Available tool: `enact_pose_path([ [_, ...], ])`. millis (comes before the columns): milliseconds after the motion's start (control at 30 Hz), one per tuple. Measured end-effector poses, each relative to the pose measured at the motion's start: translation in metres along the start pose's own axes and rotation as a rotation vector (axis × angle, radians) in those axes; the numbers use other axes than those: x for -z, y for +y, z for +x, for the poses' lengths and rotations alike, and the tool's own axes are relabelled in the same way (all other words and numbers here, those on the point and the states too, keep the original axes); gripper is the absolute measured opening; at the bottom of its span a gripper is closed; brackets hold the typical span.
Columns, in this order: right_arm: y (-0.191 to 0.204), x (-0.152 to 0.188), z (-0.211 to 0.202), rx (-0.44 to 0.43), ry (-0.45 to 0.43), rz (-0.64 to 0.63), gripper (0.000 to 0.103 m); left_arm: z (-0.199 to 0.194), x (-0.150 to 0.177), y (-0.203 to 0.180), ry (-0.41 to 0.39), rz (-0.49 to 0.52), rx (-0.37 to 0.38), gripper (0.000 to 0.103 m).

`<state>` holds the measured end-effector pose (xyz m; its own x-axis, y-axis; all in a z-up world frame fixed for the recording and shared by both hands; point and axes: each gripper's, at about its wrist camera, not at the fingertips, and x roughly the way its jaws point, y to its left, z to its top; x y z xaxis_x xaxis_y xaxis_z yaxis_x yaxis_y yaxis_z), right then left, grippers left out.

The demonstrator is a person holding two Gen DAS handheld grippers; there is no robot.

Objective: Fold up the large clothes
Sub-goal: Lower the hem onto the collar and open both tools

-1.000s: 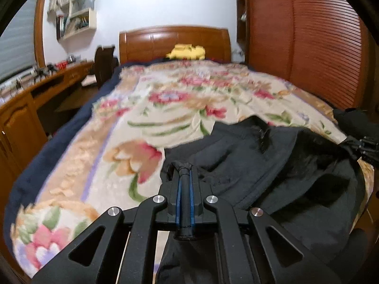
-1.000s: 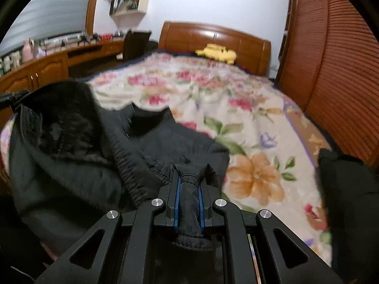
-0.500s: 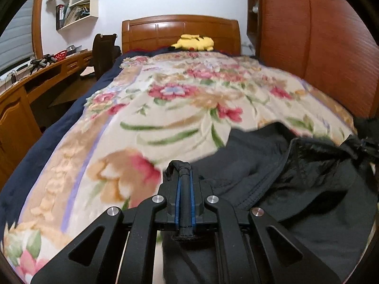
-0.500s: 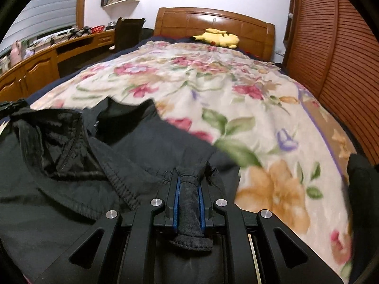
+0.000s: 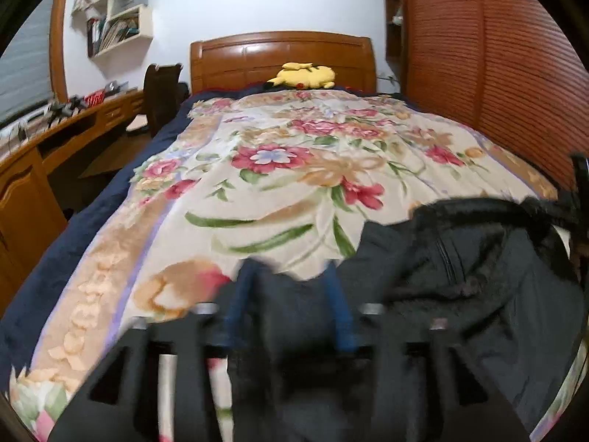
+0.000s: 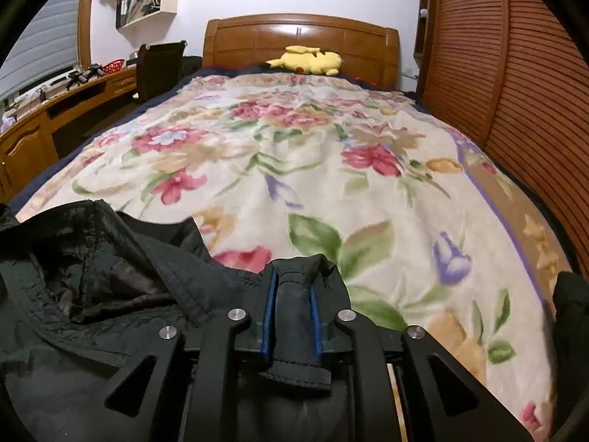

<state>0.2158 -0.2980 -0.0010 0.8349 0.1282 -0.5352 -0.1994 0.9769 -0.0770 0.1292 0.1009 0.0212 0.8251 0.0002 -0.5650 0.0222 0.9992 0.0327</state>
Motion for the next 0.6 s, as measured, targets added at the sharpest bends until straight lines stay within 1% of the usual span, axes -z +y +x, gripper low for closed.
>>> enact_pose_path([
  [33, -0.002, -0.001, -0.003, 0.006, -0.016, 0.004, 0.039, -0.005, 0.003, -0.001, -0.007, 0.003, -0.002, 0.059],
  [67, -0.004, -0.002, -0.011, 0.012, -0.033, 0.011, 0.06, -0.01, 0.008, -0.002, -0.011, -0.002, 0.009, 0.073],
  [100, -0.007, -0.002, -0.017, 0.009, -0.054, 0.026, 0.074, -0.017, 0.013, -0.003, -0.016, -0.015, 0.033, 0.082],
  [133, -0.011, -0.001, -0.025, 0.0, -0.068, 0.038, 0.077, -0.024, 0.017, -0.004, -0.021, -0.028, 0.054, 0.083],
  [167, -0.013, 0.0, -0.032, -0.008, -0.077, 0.043, 0.078, -0.032, 0.024, -0.006, -0.025, -0.042, 0.072, 0.083],
  [267, -0.014, 0.01, -0.044, -0.003, -0.072, 0.008, 0.078, -0.045, 0.036, -0.014, -0.018, -0.034, 0.087, 0.083],
  [367, -0.012, 0.024, -0.048, 0.002, -0.032, -0.05, 0.078, -0.056, 0.044, -0.018, -0.022, -0.037, 0.104, 0.083],
  [467, -0.013, 0.03, -0.035, 0.005, 0.027, -0.057, 0.078, -0.061, 0.054, -0.02, -0.019, -0.04, 0.116, 0.083],
  [600, -0.017, 0.023, -0.01, -0.029, 0.085, -0.009, 0.078, -0.062, 0.068, -0.022, -0.011, -0.034, 0.108, 0.083],
])
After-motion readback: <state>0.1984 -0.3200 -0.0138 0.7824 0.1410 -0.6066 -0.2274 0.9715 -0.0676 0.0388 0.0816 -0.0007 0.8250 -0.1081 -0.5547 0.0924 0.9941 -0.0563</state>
